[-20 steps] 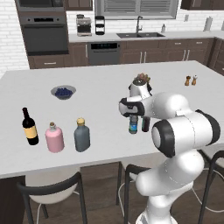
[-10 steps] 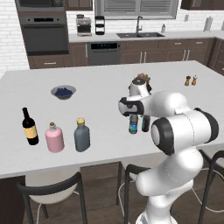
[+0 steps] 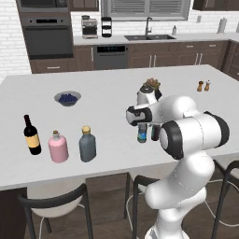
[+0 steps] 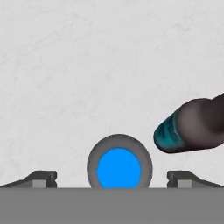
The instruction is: Move the plastic bottles in the middle to the plastics group, and the glass bottles in the middle to the glass group.
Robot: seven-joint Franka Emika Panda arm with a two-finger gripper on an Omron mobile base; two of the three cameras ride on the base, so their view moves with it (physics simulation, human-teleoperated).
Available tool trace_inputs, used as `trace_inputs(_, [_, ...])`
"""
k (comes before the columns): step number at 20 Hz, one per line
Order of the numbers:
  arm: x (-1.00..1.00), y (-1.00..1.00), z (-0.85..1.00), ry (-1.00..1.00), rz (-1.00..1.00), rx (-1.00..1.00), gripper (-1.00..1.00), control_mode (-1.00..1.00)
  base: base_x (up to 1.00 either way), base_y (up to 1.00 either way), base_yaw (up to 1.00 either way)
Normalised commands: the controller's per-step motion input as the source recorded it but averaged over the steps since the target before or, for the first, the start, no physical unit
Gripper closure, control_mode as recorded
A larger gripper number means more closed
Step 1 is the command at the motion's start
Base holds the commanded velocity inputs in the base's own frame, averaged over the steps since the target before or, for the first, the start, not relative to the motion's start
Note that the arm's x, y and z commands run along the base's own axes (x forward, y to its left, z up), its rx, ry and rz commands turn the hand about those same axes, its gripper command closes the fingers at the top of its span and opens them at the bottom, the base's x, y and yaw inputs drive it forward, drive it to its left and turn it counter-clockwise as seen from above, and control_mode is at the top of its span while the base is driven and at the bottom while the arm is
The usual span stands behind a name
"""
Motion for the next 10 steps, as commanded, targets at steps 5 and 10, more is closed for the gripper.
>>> trace_inputs(5, [0.08,0.0,-0.15,0.0,-0.03,0.0,-1.0,-1.0,0.0,0.0,0.0])
trace_inputs(10, [0.0,0.0,-0.01,0.0,-0.02,0.0,-1.0,-1.0,0.0,0.0,0.0])
